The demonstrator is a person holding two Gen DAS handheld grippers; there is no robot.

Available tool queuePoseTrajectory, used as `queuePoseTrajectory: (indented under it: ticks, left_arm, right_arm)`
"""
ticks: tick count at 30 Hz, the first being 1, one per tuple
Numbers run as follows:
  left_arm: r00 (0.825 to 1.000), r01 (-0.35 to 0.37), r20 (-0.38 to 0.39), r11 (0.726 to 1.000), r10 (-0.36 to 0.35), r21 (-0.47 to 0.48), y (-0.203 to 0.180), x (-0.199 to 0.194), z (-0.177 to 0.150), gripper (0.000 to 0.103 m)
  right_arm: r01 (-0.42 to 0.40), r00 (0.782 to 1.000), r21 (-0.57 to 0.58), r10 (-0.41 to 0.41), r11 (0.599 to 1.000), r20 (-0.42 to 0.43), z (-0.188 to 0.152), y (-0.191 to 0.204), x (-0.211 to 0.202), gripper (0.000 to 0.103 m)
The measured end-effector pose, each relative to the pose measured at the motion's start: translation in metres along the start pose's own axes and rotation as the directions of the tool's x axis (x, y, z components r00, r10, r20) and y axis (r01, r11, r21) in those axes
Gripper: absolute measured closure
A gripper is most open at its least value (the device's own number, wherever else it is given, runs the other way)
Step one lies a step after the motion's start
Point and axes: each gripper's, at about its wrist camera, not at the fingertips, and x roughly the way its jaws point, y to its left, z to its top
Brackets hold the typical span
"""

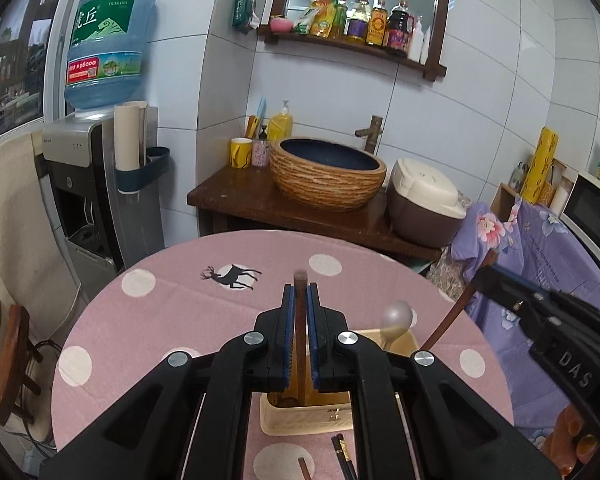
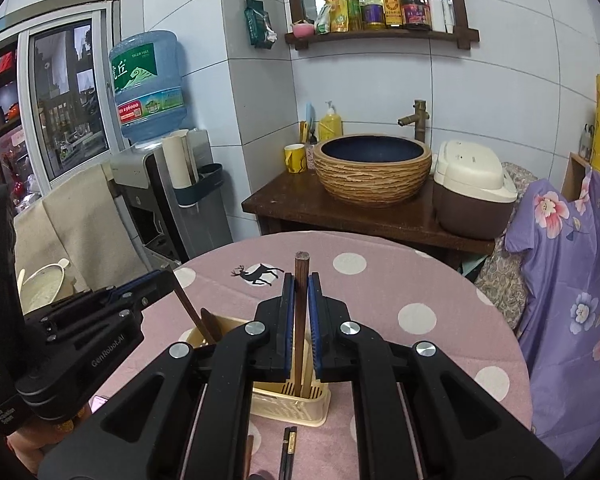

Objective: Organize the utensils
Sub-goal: 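Lower both brown chopsticks into the cream holder and open both tools, then move both tools back down to the chopsticks lying by the spoon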

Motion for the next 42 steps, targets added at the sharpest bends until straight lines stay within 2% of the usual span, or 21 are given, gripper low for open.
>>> queuePoseTrajectory:
  ticks: [5,6,7,8,9,10,11,14,21,25,31,33,36,42]
  left_arm:
    - [1.0,0.015,-0.021,1.0,-0.015,0.004,0.0,0.002,-0.006,0.096]
    - [1.0,0.013,-0.02,1.0,-0.013,0.011,-0.001,0.001,-0.006,0.093]
    - [1.0,0.016,-0.015,1.0,-0.015,0.018,-0.002,-0.002,-0.008,0.088]
    - [1.0,0.019,-0.009,1.0,-0.019,0.022,-0.002,-0.006,-0.011,0.074]
    - [1.0,0.018,0.001,1.0,-0.018,0.023,-0.003,-0.01,-0.013,0.057]
    - [1.0,0.013,0.013,1.0,-0.014,0.026,-0.003,-0.014,-0.016,0.052]
    - [1.0,0.006,0.024,0.999,-0.006,0.031,-0.003,-0.017,-0.02,0.049]
    - [1.0,-0.007,0.013,0.999,0.006,0.05,-0.002,-0.024,-0.037,0.047]
    - [0.991,0.031,-0.131,0.999,-0.029,0.013,0.01,-0.022,-0.101,0.049]
    - [0.974,0.055,-0.221,0.998,-0.055,-0.008,0.014,-0.018,-0.14,0.058]
    - [0.944,0.06,-0.323,0.997,-0.074,-0.053,0.023,-0.008,-0.181,0.067]
    - [0.933,0.072,-0.349,0.995,-0.091,-0.066,0.024,-0.005,-0.19,0.069]
    - [0.926,0.082,-0.365,0.995,-0.097,-0.055,0.019,-0.005,-0.198,0.07]
    - [0.909,0.098,-0.404,0.995,-0.1,-0.026,0.005,-0.001,-0.214,0.072]
  right_arm:
    - [0.005,1.0,0.012,-0.005,1.0,0.017,-0.004,-0.005,0.0,0.095]
    - [0.009,1.0,0.013,-0.009,1.0,0.018,-0.006,-0.006,0.0,0.093]
    - [0.013,1.0,0.014,-0.013,1.0,0.021,-0.008,-0.007,-0.001,0.089]
    - [0.017,1.0,0.011,-0.018,1.0,0.025,-0.01,-0.008,-0.003,0.086]
    - [0.02,0.999,0.007,-0.02,1.0,0.03,-0.013,-0.008,-0.005,0.074]
    - [0.02,0.999,0.004,-0.02,1.0,0.036,-0.017,-0.008,-0.007,0.063]
    - [0.023,0.999,0.003,-0.023,1.0,0.045,-0.022,-0.009,-0.011,0.062]
    - [0.04,0.999,-0.012,-0.039,0.999,0.035,-0.037,-0.01,-0.015,0.062]
    - [0.04,0.998,-0.037,-0.042,0.998,-0.054,-0.089,-0.01,-0.016,0.062]
    - [0.029,0.992,-0.03,-0.032,0.999,-0.123,-0.125,-0.011,-0.011,0.062]
    - [-0.035,0.969,-0.034,0.025,0.999,-0.244,-0.18,-0.002,-0.001,0.062]
    - [-0.046,0.963,-0.028,0.037,0.999,-0.265,-0.193,0.001,0.001,0.062]
    - [-0.041,0.957,-0.003,0.038,0.999,-0.288,-0.207,-0.002,0.003,0.062]
    - [-0.029,0.957,0.039,0.039,0.999,-0.287,-0.216,-0.009,-0.002,0.062]
